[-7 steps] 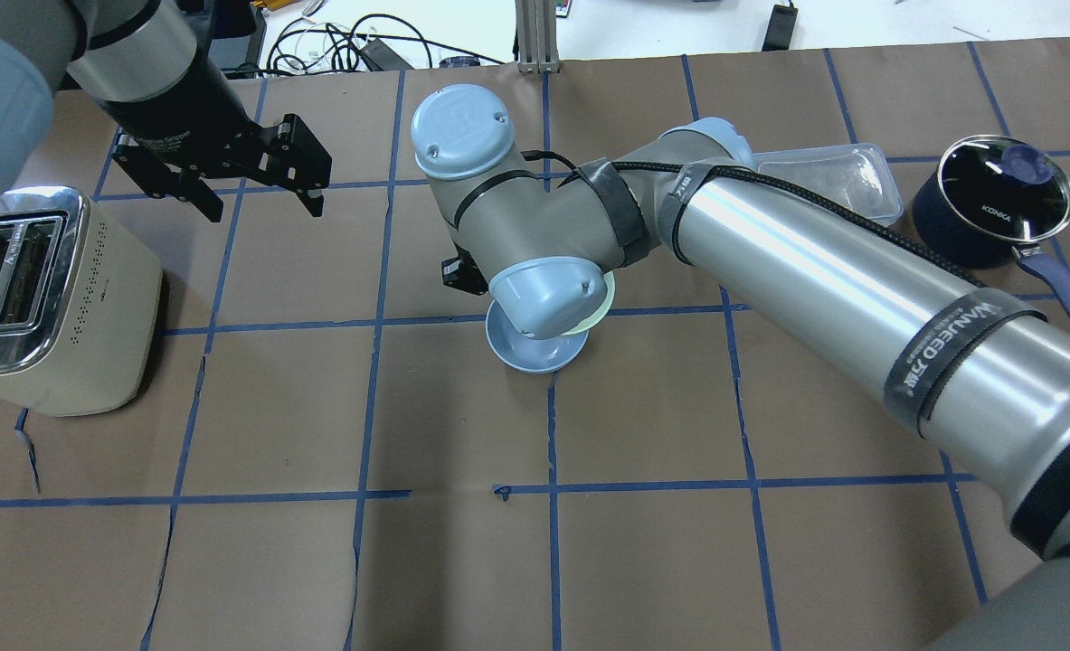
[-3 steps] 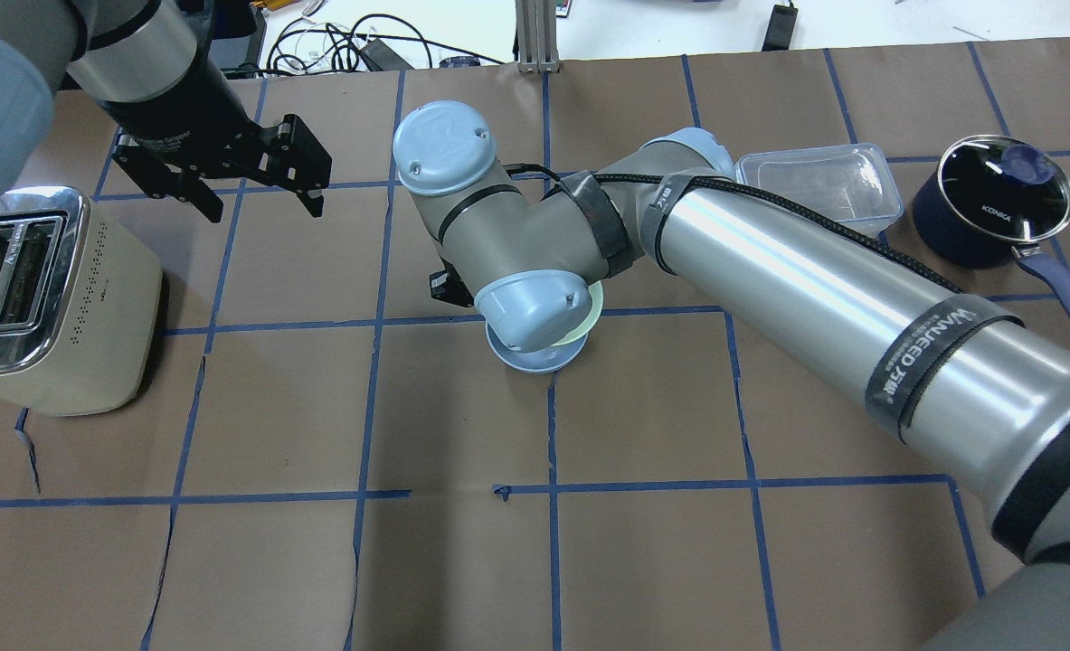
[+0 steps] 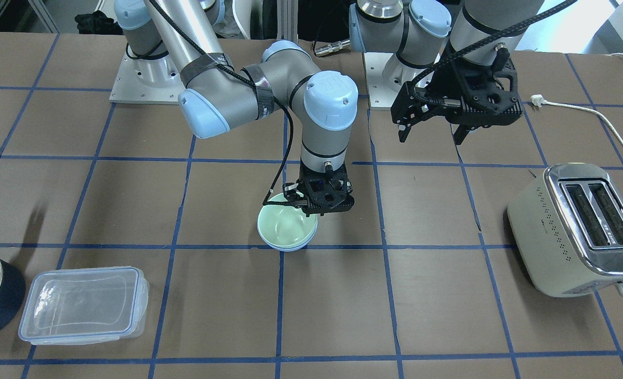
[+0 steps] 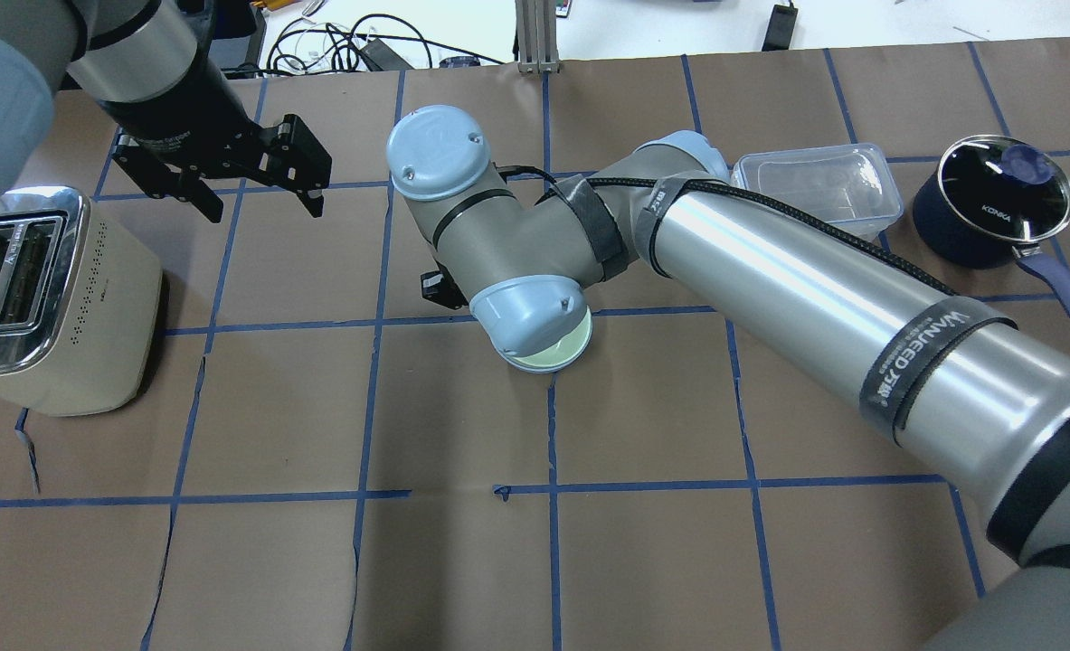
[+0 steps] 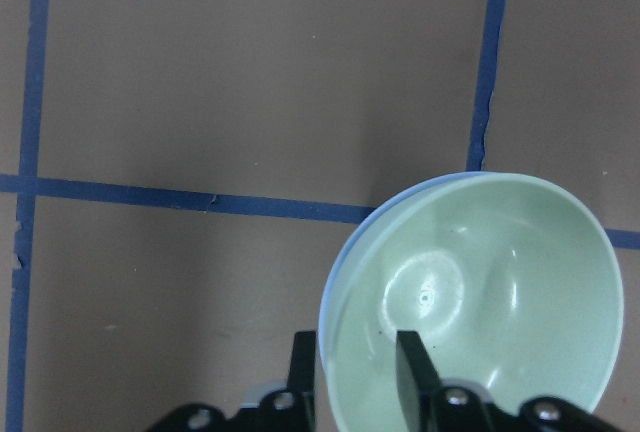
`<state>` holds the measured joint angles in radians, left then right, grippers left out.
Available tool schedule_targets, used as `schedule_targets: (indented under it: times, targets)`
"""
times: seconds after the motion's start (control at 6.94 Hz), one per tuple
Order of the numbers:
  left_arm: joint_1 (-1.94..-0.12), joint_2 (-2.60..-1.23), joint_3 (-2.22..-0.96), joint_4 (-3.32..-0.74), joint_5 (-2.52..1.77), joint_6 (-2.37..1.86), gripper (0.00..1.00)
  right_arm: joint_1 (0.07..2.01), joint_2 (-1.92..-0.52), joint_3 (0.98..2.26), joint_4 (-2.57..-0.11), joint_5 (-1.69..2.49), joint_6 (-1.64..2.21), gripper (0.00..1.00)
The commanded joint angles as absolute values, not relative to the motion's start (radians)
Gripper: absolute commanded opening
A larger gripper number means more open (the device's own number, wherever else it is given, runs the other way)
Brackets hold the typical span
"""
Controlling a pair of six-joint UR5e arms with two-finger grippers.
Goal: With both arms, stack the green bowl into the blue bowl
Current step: 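Lower the green bowl into the blue bowl with the right gripper, then open the right gripper and raise it away from the stacked bowls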
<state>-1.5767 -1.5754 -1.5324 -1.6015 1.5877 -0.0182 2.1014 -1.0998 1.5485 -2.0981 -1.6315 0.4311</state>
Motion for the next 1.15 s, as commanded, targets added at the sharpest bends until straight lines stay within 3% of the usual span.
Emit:
schedule_targets:
  times: [0.0,1.01]
  targets:
    - [-1.577,-1.574,-1.532,-1.601,1.588,-0.018,1.0,2.07,-1.117,1.546,-2.095,-1.643,0.439,1.0]
    - [-1.577,-1.571,-1.537,-1.601,1.588,-0.017,1.0,1.657,-1.368,1.557,-1.768,-1.612,0.194,1.0]
